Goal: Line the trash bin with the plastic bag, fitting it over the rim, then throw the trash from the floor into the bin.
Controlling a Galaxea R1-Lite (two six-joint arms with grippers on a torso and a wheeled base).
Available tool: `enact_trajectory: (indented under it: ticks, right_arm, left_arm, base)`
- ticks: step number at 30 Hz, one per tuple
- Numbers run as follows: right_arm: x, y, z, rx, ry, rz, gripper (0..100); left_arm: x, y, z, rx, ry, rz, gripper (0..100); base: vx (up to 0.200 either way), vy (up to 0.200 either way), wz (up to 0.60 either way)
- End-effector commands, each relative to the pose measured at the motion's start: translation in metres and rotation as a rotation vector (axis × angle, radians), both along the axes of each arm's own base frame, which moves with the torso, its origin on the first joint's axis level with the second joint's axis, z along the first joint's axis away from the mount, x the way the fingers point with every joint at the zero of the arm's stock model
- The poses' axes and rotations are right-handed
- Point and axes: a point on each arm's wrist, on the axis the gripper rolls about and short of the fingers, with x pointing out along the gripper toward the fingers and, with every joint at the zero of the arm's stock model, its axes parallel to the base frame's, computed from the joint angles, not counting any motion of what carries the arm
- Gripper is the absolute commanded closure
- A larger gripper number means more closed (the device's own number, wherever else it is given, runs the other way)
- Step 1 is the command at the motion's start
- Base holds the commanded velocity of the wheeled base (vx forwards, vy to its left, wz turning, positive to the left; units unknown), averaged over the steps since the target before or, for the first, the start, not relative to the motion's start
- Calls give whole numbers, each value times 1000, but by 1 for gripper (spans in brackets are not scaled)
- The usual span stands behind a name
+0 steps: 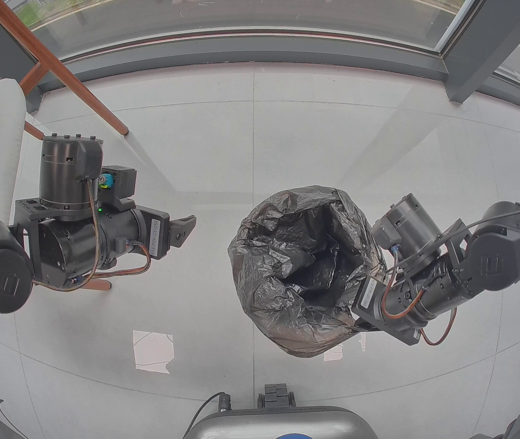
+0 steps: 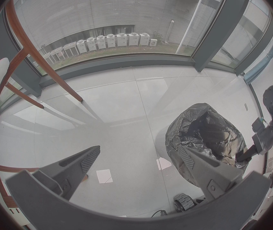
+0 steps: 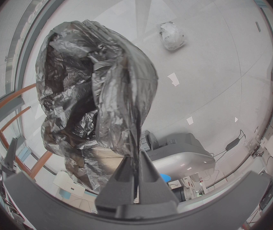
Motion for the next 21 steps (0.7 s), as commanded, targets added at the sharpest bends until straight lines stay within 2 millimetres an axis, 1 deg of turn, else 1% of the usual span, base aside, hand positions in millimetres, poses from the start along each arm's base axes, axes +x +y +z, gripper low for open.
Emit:
enact_trajectory:
  ticks: [1, 6, 9, 13, 15, 16, 17, 19, 20, 21]
  right_arm:
    - [-9, -3, -5, -16, 19, 26, 0]
    - [-11, -2, -5, -22, 14, 41, 0]
    - [-15, -6, 6, 1, -14, 40, 0]
    - [-23, -21, 31, 48, -83, 35, 0]
    - [-18, -39, 40, 47, -119, 5, 0]
    - [-18, -39, 40, 47, -119, 5, 0]
    - [-8, -65, 44, 11, -156, -22, 0]
    - [6, -90, 43, -47, -185, -36, 0]
    - [15, -108, 43, -96, -213, -25, 0]
    - [18, -113, 43, -111, -222, -20, 0]
  left_arm:
    - [0, 0, 1, -2, -3, 1, 0]
    - [0, 0, 1, -2, -3, 1, 0]
    - [0, 1, 1, -4, -4, 4, 0]
    - [0, 2, 4, -15, -8, 0, 0]
    - [-1, 3, 5, -17, -12, -1, 0]
    - [-1, 3, 5, -17, -12, -1, 0]
    - [-4, 8, 11, -30, -30, 9, 0]
    - [-2, 16, 14, -40, -37, 22, 0]
    - [-1, 21, 15, -48, -40, 23, 0]
    - [0, 23, 16, -51, -40, 25, 0]
  base:
    - [0, 0, 0]
    - [0, 0, 0]
    - [0, 0, 0]
    - [0, 0, 0]
    - [0, 0, 0]
    - [0, 0, 0]
    - [0, 0, 0]
    - [0, 0, 0]
    - [0, 0, 0]
    - [0, 0, 0]
